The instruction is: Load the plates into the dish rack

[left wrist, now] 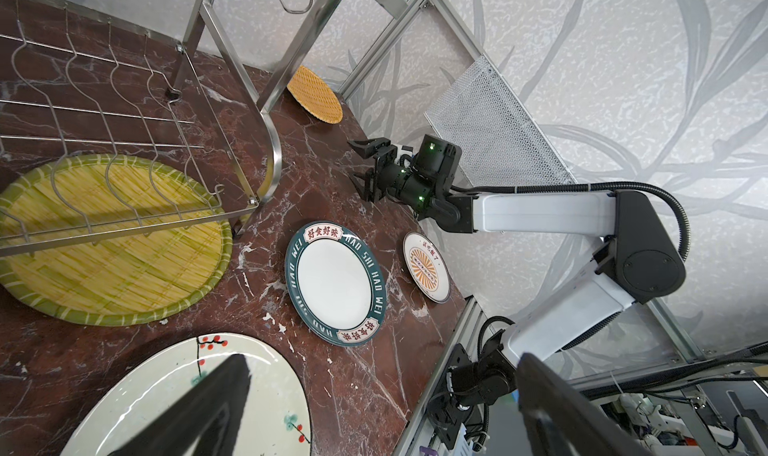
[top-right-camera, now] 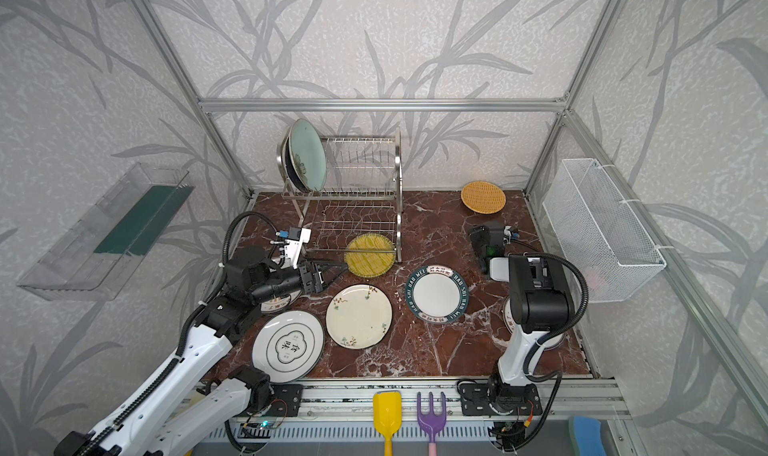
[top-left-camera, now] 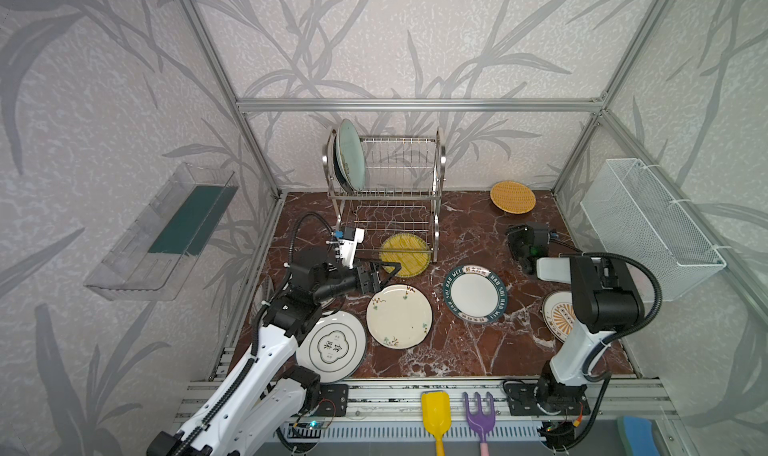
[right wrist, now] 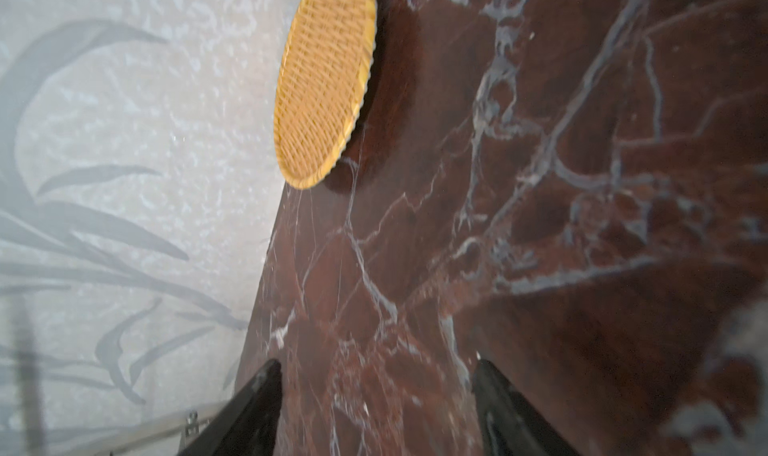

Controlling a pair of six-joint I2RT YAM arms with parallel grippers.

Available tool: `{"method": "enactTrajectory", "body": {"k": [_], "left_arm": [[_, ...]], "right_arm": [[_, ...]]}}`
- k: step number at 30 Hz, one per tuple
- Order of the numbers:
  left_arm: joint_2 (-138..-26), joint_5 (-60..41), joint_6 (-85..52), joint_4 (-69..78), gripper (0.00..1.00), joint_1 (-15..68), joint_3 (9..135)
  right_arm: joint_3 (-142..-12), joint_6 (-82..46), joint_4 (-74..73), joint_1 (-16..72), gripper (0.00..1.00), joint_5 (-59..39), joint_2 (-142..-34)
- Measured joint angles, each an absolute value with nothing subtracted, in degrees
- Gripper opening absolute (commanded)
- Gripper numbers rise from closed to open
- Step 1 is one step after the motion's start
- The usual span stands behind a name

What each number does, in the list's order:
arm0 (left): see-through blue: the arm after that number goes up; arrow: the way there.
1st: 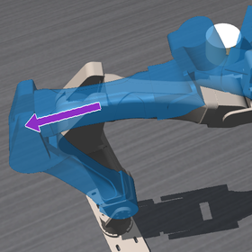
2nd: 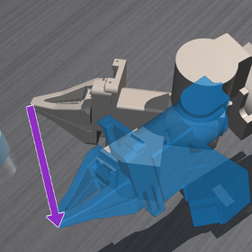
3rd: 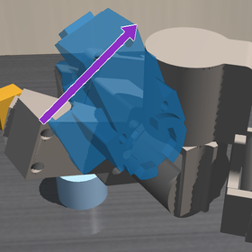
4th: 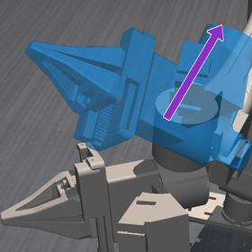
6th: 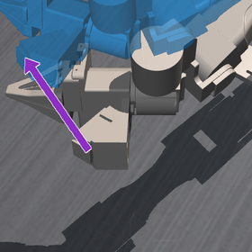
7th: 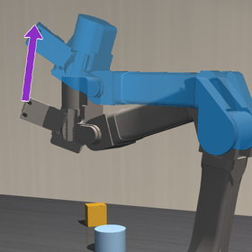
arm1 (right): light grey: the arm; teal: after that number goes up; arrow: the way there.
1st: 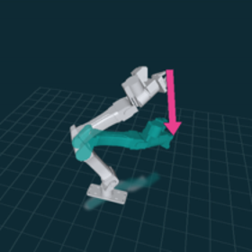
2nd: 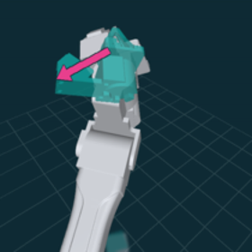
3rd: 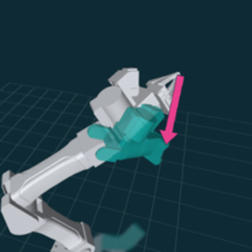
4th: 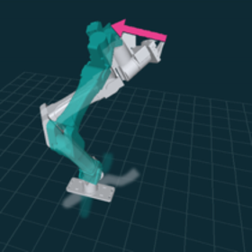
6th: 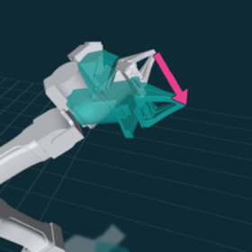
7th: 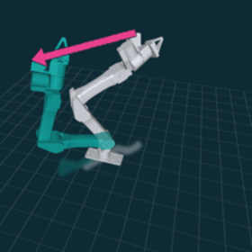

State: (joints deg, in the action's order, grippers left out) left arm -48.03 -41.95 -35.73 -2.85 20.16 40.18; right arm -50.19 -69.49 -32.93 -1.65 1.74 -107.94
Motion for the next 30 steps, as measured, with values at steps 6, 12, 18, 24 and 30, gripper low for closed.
{"method": "enactTrajectory", "body": {"k": [6,12,18,24,30], "left_arm": [[-48.0,-42.1,-35.7,-2.5,0.99,20.2,40.2],[-48.0,-42.4,-35.9,-2.0,0.99,20.2,40.2],[-47.9,-42.9,-36.2,-1.4,0.99,20.2,40.2],[-47.8,-43.2,-36.2,-1.2,0.99,20.2,40.1],[-47.8,-43.2,-36.3,-0.8,0.99,20.1,40.0]], "right_arm": [[-57.7,-74.1,-32.8,-3.0,0.69,3.1,-115.7],[-64.2,-76.6,-31.1,-4.7,0.65,3.5,-120.0],[-70.1,-77.5,-28.7,-6.5,0.62,3.0,-124.1],[-75.5,-77.5,-25.5,-7.1,0.58,2.5,-127.0],[-81.7,-77.1,-22.5,-7.2,0.52,1.3,-130.5]]}}
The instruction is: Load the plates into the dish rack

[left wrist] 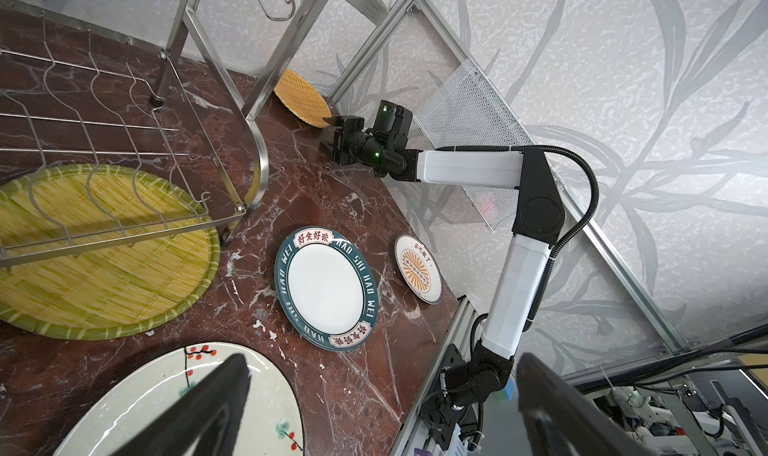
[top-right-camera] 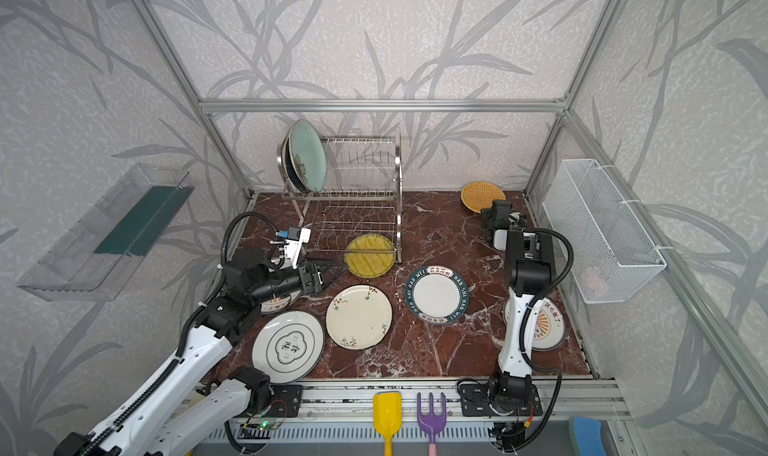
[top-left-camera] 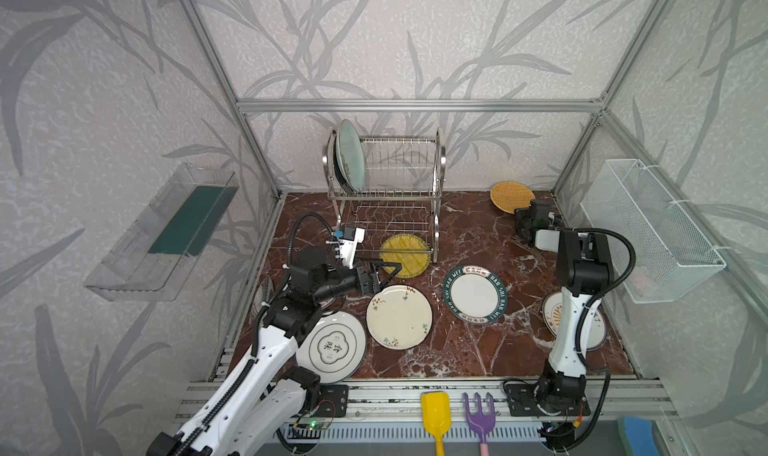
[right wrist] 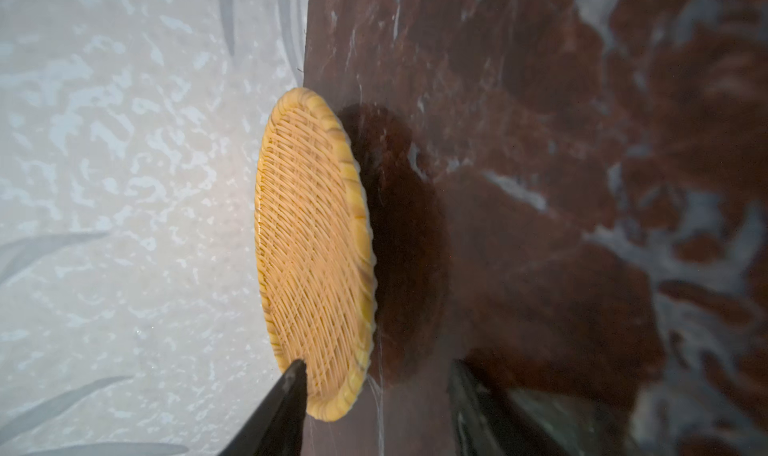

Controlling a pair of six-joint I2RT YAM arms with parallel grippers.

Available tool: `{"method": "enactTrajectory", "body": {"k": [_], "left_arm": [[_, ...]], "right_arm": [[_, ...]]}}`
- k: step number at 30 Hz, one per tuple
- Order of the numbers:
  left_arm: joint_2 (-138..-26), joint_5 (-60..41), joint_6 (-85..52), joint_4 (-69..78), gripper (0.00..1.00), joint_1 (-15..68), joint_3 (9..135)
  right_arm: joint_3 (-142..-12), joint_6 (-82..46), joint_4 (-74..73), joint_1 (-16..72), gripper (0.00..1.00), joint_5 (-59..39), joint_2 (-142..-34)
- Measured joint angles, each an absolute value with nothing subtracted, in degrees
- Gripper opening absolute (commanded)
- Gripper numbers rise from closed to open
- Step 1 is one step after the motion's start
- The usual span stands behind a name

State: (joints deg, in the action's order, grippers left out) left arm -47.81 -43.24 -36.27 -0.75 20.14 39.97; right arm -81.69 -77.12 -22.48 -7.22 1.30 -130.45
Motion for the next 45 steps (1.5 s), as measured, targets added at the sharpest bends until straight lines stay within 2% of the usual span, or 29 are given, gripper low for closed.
{"method": "enactTrajectory", "body": {"k": [13,20,31,38,45], "left_arm": [[-47.8,-43.6,-37.1,-0.3,0.99,19.6,39.9],[-47.8,-43.6,-37.1,0.1,0.99,19.4,39.6],[-47.8,-43.6,-37.3,0.5,0.99,19.3,39.6],[-47.8,-43.7,-37.5,0.6,0.99,19.3,39.6],[-47.7,-43.6,-37.5,0.6,0.99,19.2,39.6]], "right_arm": [[-87.7,-77.8,-21.3,-7.6,0.37,-1.4,-134.9],[-88.1,-78.7,-23.3,-7.8,0.22,-2.2,-136.4],[-88.4,-80.0,-27.4,-8.0,0.07,-3.5,-137.8],[-87.4,-80.1,-28.6,-8.2,0.00,-4.7,-137.5],[-80.1,-79.0,-28.2,-8.2,0.00,-6.1,-131.3]]}}
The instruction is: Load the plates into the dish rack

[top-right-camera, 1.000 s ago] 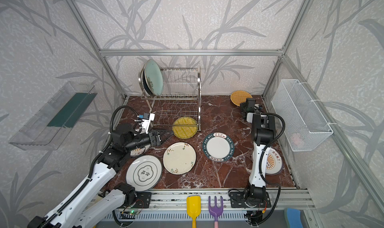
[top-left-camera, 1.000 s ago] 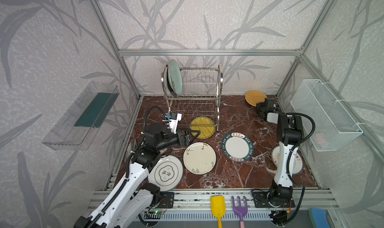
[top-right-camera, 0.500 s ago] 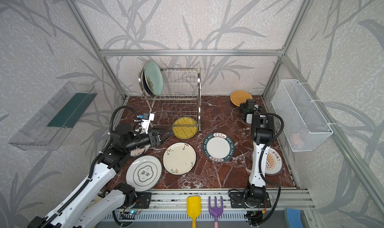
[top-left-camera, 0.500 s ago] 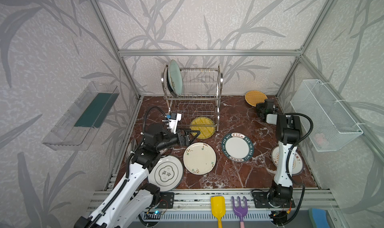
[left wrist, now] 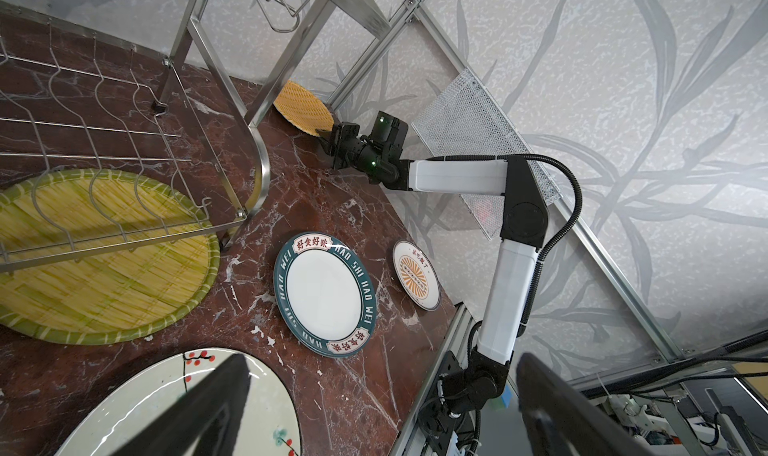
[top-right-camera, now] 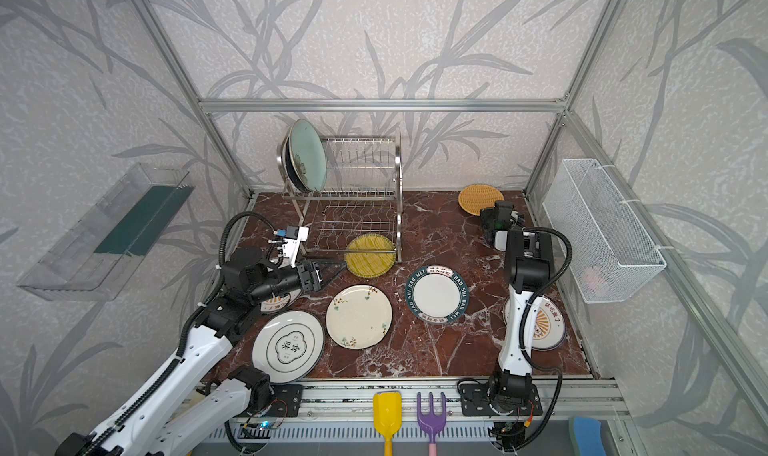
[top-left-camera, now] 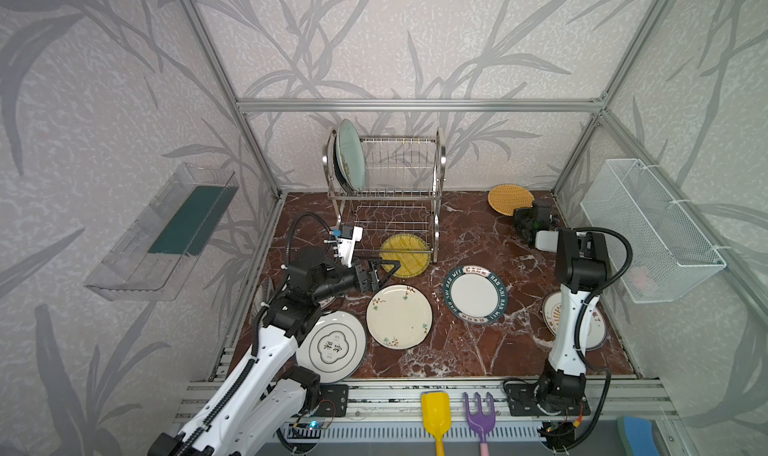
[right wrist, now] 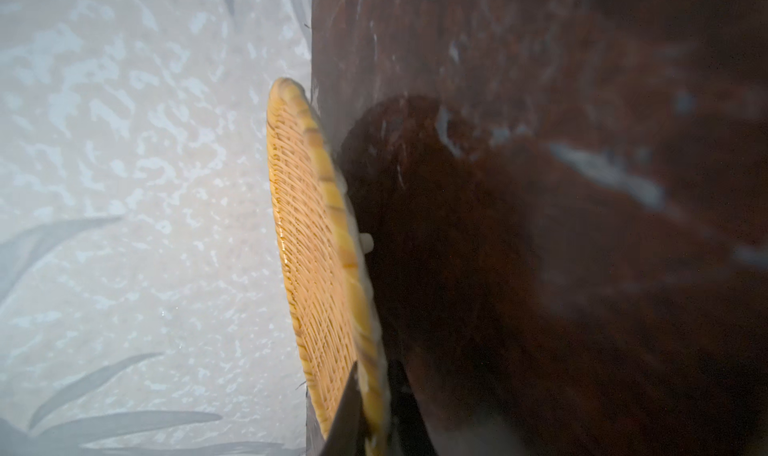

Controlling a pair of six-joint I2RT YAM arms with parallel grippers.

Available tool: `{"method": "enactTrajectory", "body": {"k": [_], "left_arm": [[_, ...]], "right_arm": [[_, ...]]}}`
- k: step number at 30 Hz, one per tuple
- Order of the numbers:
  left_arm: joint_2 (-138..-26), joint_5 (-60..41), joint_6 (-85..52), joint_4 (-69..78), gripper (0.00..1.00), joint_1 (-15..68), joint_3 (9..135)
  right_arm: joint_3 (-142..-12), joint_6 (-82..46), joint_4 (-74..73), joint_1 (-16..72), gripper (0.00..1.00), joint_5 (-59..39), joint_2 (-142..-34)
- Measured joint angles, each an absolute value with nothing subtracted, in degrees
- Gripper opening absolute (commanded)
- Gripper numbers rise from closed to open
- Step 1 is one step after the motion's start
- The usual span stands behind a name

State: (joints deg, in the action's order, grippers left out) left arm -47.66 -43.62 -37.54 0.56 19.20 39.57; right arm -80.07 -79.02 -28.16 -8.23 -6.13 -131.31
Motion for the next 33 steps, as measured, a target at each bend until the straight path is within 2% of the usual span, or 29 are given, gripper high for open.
{"method": "enactTrajectory", "body": {"k": [9,19,33], "left_arm": [[-47.5,-43.6,-37.5,0.6,0.99,18.7,39.6],[-47.5,-43.5,-37.7,0.5,0.99,18.0,39.6],[-48.0,-43.1,-37.3,0.0,0.99,17.5,39.6]], "right_arm": [[-67.3,-75.8,-27.2,-8.3,0.00,-9.6,-117.3],[-47.0,-73.3,-27.4,-8.3,0.00,-14.1,-91.0],[-27.6,-64.5,-13.3,-8.4,0.00,-25.1,-60.0]]}}
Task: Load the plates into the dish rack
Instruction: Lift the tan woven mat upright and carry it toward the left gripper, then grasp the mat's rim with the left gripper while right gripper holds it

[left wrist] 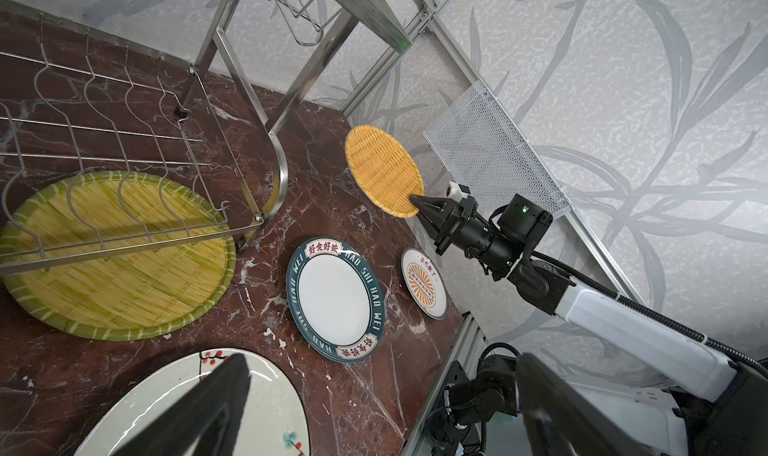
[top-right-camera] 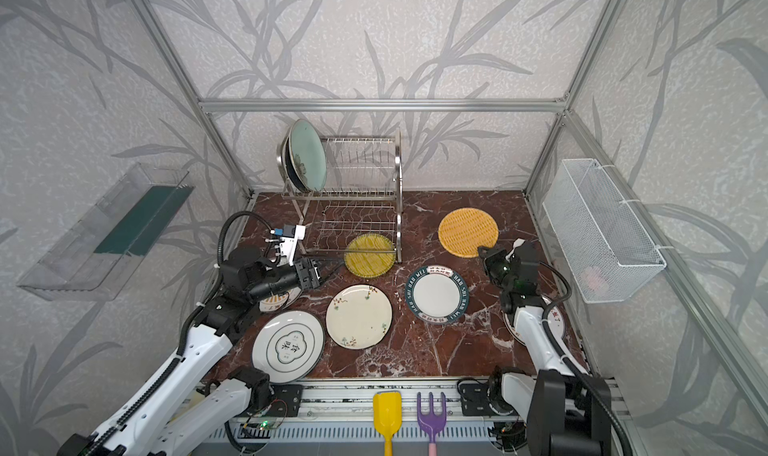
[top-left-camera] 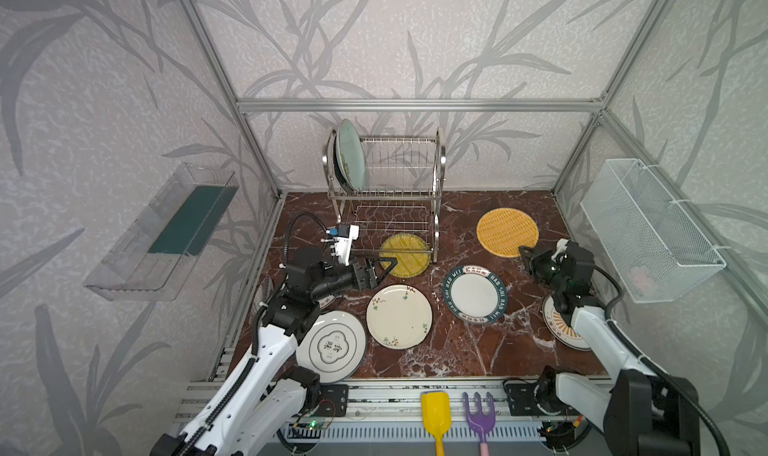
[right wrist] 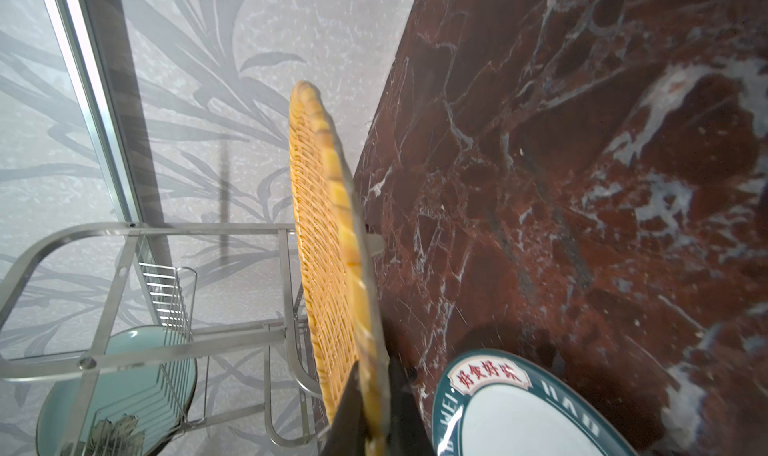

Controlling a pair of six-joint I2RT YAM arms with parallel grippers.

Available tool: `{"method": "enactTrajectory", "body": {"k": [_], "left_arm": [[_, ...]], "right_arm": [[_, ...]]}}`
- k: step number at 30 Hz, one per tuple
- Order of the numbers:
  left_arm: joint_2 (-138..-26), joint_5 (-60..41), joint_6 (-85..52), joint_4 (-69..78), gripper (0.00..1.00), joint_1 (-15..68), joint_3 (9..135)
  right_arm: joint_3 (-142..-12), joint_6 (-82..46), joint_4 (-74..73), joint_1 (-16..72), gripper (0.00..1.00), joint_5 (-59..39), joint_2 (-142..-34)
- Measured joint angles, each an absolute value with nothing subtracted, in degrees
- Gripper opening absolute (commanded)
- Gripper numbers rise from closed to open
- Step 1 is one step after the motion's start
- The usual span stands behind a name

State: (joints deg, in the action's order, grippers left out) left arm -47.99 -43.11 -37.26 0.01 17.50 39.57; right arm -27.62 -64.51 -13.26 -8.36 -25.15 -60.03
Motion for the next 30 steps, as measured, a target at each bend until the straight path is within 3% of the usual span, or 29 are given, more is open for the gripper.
{"method": "enactTrajectory", "body": {"k": [7,18,24,30], "left_arm": [[-47.4,-41.4,-35.9,-2.7,0.99,17.4,39.6],[-48.4,-36.1,-37.1,-2.9,0.96,19.2,39.2],[-53.6,-25.1,-41.8,5.1,0.94,34.2,35.2],[-66.3,-11.6,-49.7,20.2,0.88,49.1,32.7]], "right_arm": [[-23.8,-58.5,-9.1,-7.0,0.00,-31.9,-53.6],[-20.8,-54.5,-13.8,1.5,0.00,-39.5,-54.8],[-19.9,-54.7,-18.3,3.1,0.00,-40.9,-54.0],[-17.7,-56.7,-23.7,3.2,0.00,-41.7,-55.9]]}}
